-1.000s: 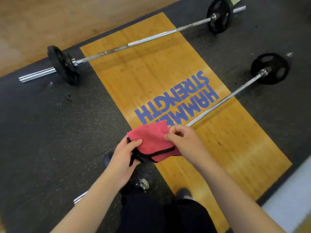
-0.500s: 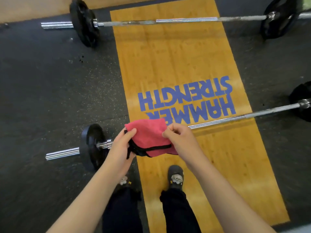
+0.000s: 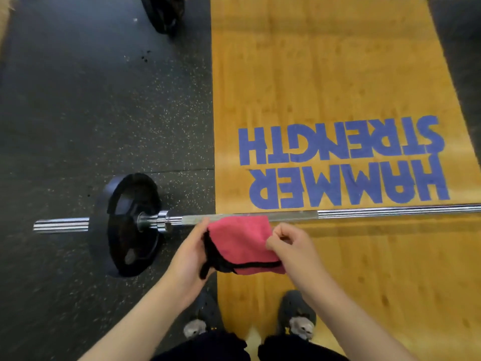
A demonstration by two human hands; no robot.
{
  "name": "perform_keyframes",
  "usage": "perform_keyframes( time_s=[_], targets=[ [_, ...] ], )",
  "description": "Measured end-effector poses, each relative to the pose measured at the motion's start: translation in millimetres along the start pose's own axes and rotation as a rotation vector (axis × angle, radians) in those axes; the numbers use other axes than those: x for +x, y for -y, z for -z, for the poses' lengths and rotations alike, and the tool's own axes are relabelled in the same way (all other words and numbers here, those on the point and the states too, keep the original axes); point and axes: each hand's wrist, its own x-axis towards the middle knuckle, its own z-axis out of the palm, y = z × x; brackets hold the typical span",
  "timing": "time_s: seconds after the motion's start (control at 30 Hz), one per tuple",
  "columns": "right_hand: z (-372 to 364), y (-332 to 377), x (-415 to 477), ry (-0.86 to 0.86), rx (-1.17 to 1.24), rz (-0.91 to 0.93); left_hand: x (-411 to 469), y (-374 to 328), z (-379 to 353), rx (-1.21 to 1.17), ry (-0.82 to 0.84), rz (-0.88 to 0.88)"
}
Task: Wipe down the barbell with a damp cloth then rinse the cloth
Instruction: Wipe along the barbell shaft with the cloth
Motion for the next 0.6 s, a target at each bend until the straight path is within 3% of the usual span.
perform_keyframes(
  time_s=[0.13,0.27,0.37,0.47,0.6],
  targets=[
    [-23,-64,66,0.097,-0.126,0.021,78,30,40,0.139,0.081,-0.036],
    [-50,-95,140,0.254,-0.226,0.04,154,52,89,0.29,0.045,-0.228],
    [-76,-111,184,0.31,-0.42,0.271,197,78,117,0.437,-0.104,-0.422],
    [-99,-132,204,0.25,-0.495,0.513,215,96,137,0.426,-0.168,-0.555],
    [-95,-149,193,0.18,-0.557,0.579,209,98,148,0.438,-0.169,-0.559]
  ],
)
